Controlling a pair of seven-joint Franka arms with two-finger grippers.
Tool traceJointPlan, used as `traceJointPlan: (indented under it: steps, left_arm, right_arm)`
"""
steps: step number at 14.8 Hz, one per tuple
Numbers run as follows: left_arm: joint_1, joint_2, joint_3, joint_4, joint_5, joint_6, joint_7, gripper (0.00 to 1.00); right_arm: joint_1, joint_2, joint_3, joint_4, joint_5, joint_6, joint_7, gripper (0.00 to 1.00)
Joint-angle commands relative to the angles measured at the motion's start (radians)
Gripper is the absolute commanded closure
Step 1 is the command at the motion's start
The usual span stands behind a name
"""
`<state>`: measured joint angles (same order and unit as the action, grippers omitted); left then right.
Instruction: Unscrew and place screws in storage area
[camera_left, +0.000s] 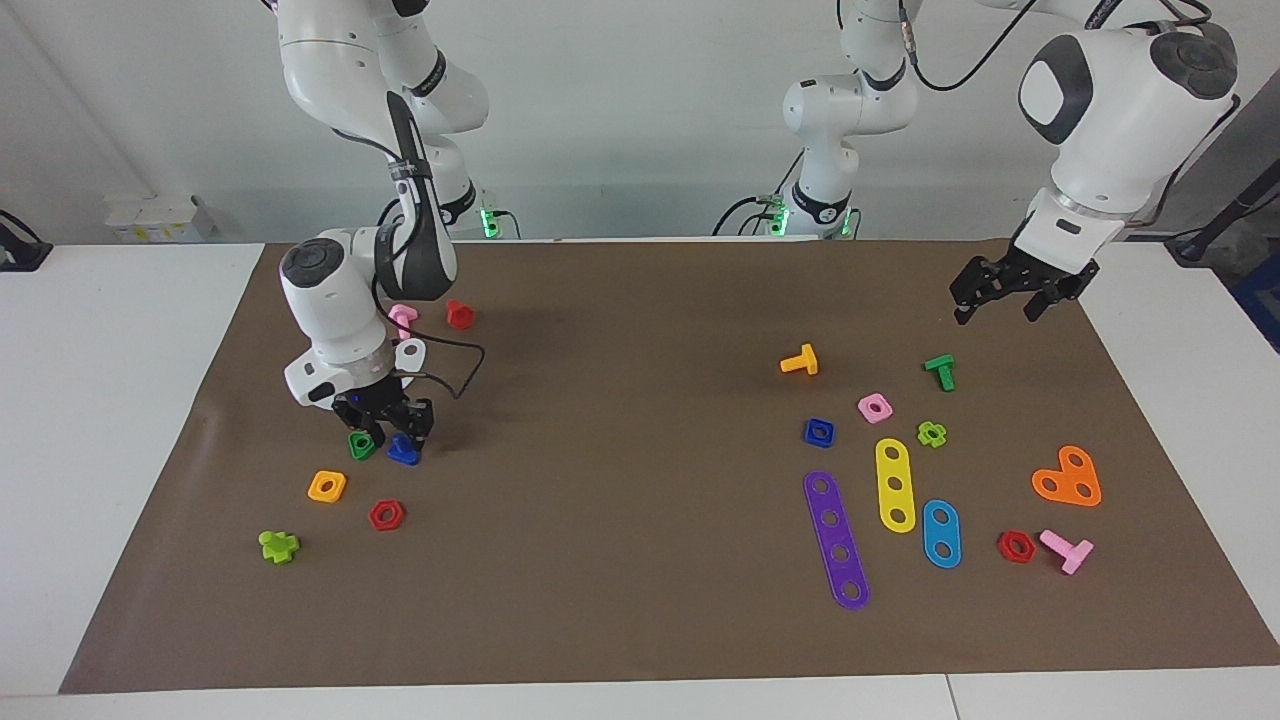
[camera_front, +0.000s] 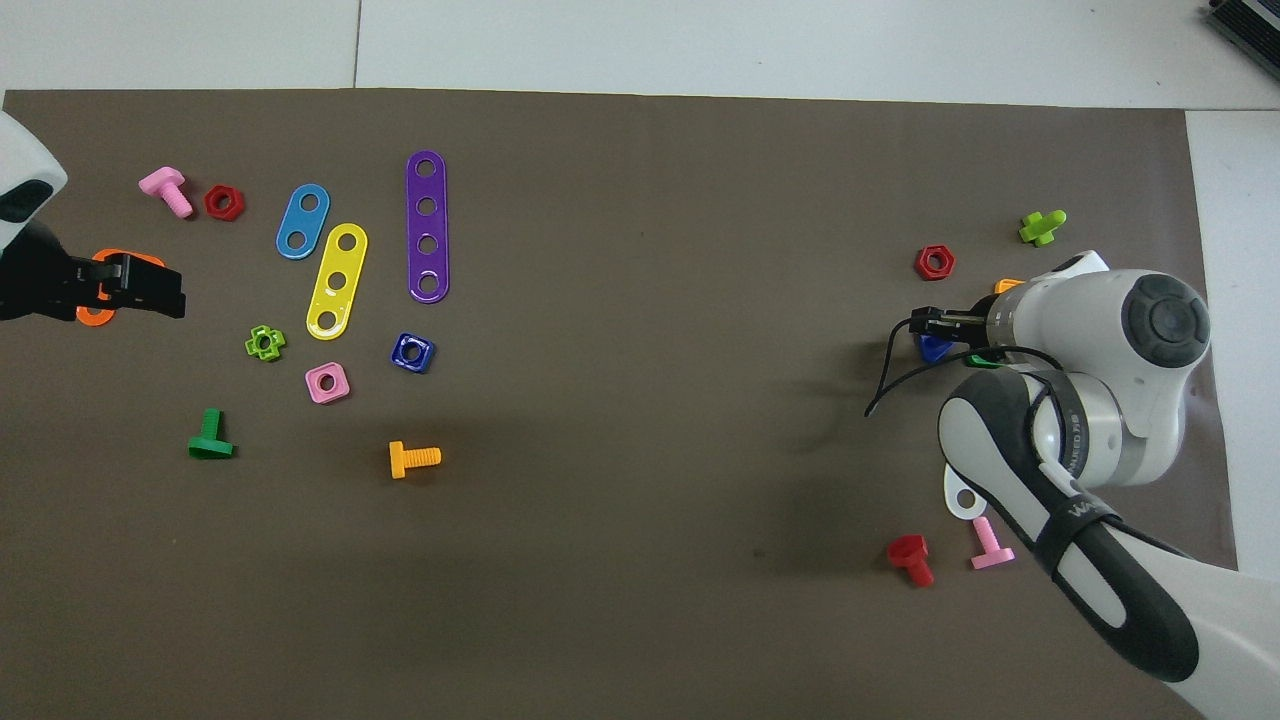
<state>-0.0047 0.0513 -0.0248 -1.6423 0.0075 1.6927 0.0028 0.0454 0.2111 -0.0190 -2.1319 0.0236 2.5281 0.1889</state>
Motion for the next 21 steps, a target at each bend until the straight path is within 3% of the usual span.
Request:
traceJointPlan:
  steps: [1, 7, 11, 21]
  left_arm:
    - [0.008, -0.033, -0.001, -0.039, -0.014, 0.022, -0.006, 0.00]
    - [0.008, -0.033, -0.001, -0.039, -0.014, 0.022, -0.006, 0.00]
    - [0.008, -0.033, -0.001, -0.039, -0.014, 0.022, -0.006, 0.00]
    - [0.008, -0.033, -0.001, -0.039, -0.014, 0.022, -0.006, 0.00]
  right_arm:
    - [-0.018, -0.068, 0.005, 0.100, 0.016, -0.182, 0.012, 0.00]
    - [-0.064, -0.217, -0.001, 0.349, 0.002, -0.687, 0.012, 0.00]
    - [-0.085, -0.233, -0.001, 0.559, 0.001, -0.989, -0.002, 0.00]
    - [-0.072, -0.245, 0.010, 0.550, -0.044, -1.012, -0.042, 0.00]
